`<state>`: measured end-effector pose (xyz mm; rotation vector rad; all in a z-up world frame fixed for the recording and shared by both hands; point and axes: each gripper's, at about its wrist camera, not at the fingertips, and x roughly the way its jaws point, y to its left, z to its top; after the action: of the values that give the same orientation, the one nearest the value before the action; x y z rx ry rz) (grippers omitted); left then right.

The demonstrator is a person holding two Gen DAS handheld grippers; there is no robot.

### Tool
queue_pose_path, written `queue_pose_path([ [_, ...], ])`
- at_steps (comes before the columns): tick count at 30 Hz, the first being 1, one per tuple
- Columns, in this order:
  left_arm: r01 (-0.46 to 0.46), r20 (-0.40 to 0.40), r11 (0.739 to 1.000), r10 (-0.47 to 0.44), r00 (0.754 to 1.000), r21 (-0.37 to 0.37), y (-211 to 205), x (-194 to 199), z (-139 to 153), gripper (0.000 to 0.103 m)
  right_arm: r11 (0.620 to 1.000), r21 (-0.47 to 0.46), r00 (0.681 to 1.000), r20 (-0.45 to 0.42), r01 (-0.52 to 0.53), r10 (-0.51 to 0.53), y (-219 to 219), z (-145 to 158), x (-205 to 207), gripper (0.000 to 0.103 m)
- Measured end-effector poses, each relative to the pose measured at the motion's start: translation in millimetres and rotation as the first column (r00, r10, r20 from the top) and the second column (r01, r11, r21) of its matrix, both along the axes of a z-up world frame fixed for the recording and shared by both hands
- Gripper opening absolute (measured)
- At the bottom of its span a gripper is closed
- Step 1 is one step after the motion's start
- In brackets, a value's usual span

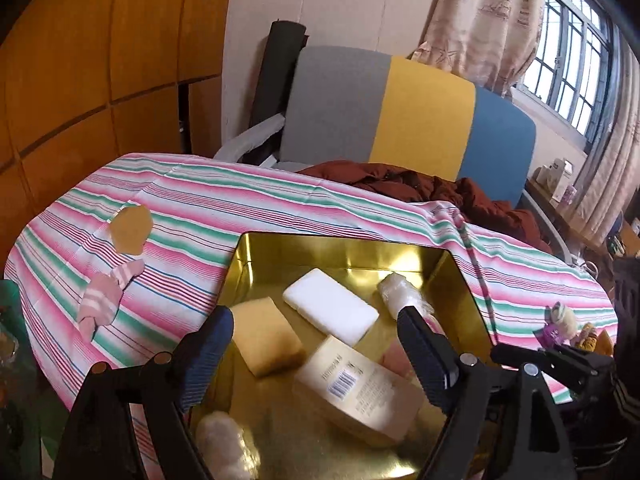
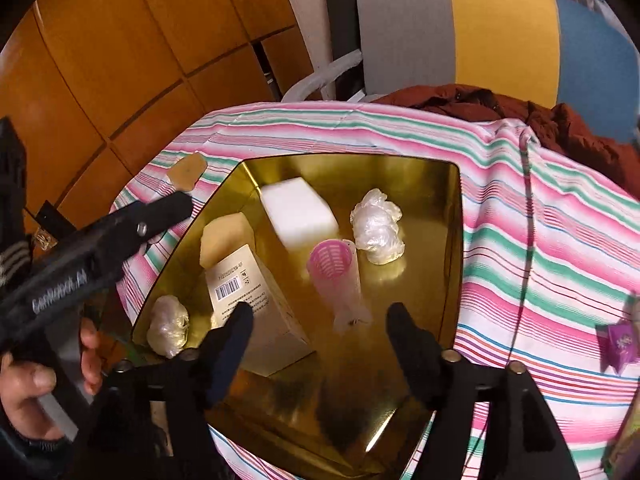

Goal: Organize objects
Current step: 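Carry the foam block and pink roller over the gold tray and release both, then withdraw both open tools from the tray toward the snacks on the cloth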

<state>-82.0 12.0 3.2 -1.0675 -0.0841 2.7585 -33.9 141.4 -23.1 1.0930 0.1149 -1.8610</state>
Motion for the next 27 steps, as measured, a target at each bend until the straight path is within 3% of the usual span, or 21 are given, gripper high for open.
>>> queue_pose_path([
  [19,0.024,-0.022,0.999,-0.025,0.999,-0.034,24,44,1,0.086,0.996,0.000,0.986,-0.145,0.085,-0.084,32,13,24,0.087],
  [27,0.036,-0.015,0.998,-0.037,0.999,-0.043,30,47,-2,0.086,0.994,0.004,0.981,-0.162,0.110,-0.108,45,11,24,0.091],
])
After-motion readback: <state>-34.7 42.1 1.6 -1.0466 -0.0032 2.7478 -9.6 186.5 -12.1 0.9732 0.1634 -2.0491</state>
